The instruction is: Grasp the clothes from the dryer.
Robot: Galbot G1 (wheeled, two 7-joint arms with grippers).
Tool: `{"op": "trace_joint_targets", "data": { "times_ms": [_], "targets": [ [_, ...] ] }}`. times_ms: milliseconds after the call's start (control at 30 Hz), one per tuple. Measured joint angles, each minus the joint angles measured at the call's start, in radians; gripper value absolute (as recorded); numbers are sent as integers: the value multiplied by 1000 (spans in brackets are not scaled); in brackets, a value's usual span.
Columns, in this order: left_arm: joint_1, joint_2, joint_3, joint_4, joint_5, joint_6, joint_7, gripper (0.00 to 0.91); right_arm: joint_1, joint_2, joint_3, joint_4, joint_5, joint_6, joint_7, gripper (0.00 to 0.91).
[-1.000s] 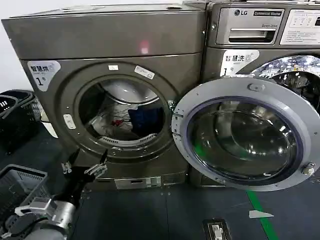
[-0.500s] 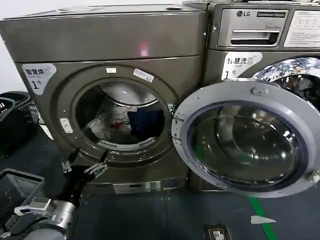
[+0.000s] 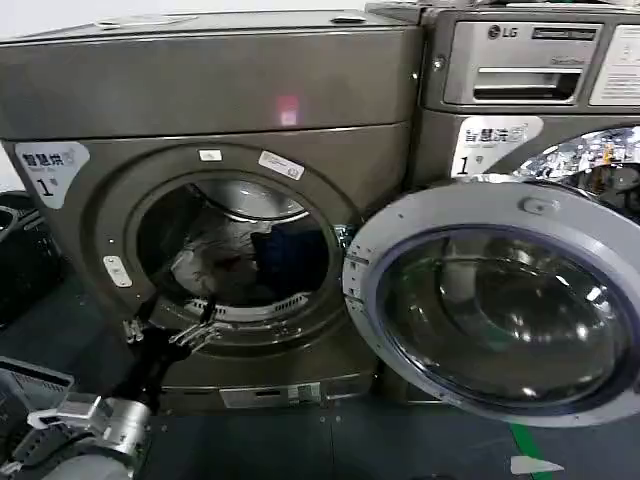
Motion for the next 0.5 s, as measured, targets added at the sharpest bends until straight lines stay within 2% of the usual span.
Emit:
{"op": "trace_joint_targets", "data": {
  "times_ms": [500],
  "targets": [
    [-6, -3, 2, 8, -2, 1, 1, 907, 2, 4, 11, -3, 5, 8, -2, 907]
  ]
}}
